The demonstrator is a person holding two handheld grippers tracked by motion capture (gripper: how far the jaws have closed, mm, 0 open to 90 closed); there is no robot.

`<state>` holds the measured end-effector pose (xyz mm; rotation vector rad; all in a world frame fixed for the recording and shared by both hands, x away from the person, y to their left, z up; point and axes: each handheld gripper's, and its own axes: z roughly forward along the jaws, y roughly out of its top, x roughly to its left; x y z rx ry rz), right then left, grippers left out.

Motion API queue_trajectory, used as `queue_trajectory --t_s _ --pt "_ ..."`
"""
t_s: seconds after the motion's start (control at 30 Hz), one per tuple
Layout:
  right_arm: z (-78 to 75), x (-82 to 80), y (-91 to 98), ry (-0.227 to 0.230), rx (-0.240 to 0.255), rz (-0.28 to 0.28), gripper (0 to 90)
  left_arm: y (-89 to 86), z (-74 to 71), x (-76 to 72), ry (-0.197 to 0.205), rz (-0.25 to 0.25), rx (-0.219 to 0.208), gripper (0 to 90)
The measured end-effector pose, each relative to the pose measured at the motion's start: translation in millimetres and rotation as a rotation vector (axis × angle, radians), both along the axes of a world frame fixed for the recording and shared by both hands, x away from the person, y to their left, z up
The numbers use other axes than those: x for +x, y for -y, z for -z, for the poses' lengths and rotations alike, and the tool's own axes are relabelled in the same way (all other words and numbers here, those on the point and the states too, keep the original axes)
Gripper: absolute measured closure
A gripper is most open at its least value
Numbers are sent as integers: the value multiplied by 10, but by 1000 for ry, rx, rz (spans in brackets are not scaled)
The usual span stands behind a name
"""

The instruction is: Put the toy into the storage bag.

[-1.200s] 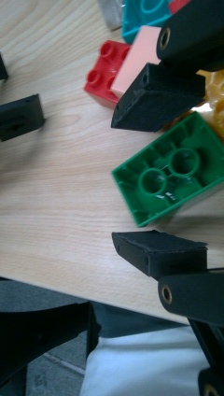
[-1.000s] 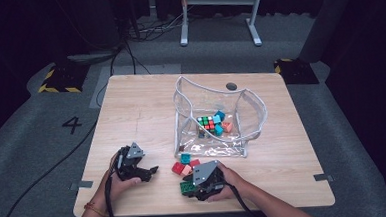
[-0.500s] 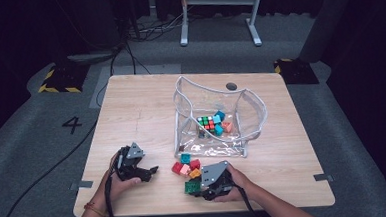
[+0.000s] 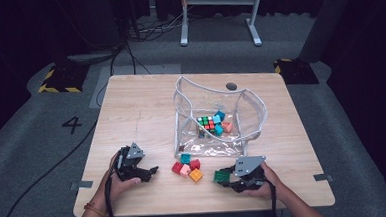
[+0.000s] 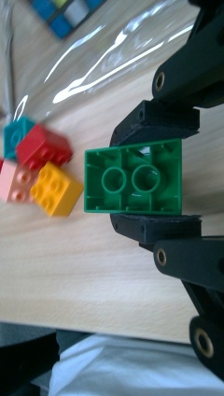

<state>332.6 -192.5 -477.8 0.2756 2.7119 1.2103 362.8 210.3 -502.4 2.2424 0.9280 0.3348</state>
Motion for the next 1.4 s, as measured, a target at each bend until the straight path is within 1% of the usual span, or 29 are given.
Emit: queue_trajectory --t_s 0.07,0.13,0.17,0.2,0.23,0.27,0.3,0.33,0.37,0.47,0.53,0.57,0.6,0.63,0.73,0.8,0.87,0.9,0.93,1.0,1.03,1.1,1.13,1.17,1.23,1.3,1.37,1.4 --pt "-7 13 90 6 2 27 589 0 0 0 0 0 0 125" --pt "-21 51 217 29 6 38 589 0 1 2 3 1 0 125" --pt "-28 53 285 27 7 68 589 0 0 0 0 -1 0 125" --pt "-37 66 360 34 17 82 589 0 1 3 4 1 0 125" --pt "-40 87 409 49 19 80 589 0 1 3 4 1 0 125" --pt "-48 77 451 31 21 108 589 0 0 1 0 0 0 125" --pt "-50 79 503 31 27 132 589 0 0 0 0 -1 0 125" --pt "-55 95 566 41 27 138 589 0 0 0 0 -1 0 125" --pt "-57 99 632 34 42 162 589 0 0 0 0 -1 0 125" --pt "-57 115 781 39 42 207 589 1 0 -1 0 -1 0 125" --pt "-55 130 898 31 52 243 589 1 0 -1 0 -2 0 125" --pt "-53 137 936 35 52 255 589 0 1 2 3 0 0 125" --pt "-42 154 993 41 49 279 589 -3 -2 5 10 -1 5 125" --pt "-37 166 1026 38 47 295 589 -3 -1 6 9 -1 4 124" --pt "-28 227 1169 36 65 348 589 -2 -1 6 7 -1 2 124" --pt "-35 251 1230 41 64 379 589 -3 -1 6 11 -1 4 124" --pt "-56 278 1292 53 68 401 589 2 4 5 -4 2 -5 124" --pt "-63 287 1317 54 74 414 589 0 4 15 6 8 -1 123" --pt "-75 302 1350 56 80 427 589 2 4 14 -5 10 -6 122" --pt "-103 338 1403 62 86 445 589 3 5 16 -1 8 -6 120" --pt "-116 352 1418 62 86 454 589 5 7 14 -7 9 -9 120" --pt "-166 390 1462 67 102 467 589 5 6 15 -3 9 -8 120" --pt "-197 405 1479 70 103 471 589 5 6 15 -6 9 -10 120" --pt "-227 418 1490 85 99 481 589 4 6 15 -4 8 -9 120" --pt "-288 450 1518 92 107 493 589 5 7 16 -2 9 -10 120" --pt "-358 487 1539 112 102 508 589 4 5 15 -4 9 -8 120" --pt "-411 520 1556 117 101 515 589 4 6 15 -4 8 -8 120" --pt "-449 546 1572 126 103 526 589 1 4 19 3 11 -3 120"
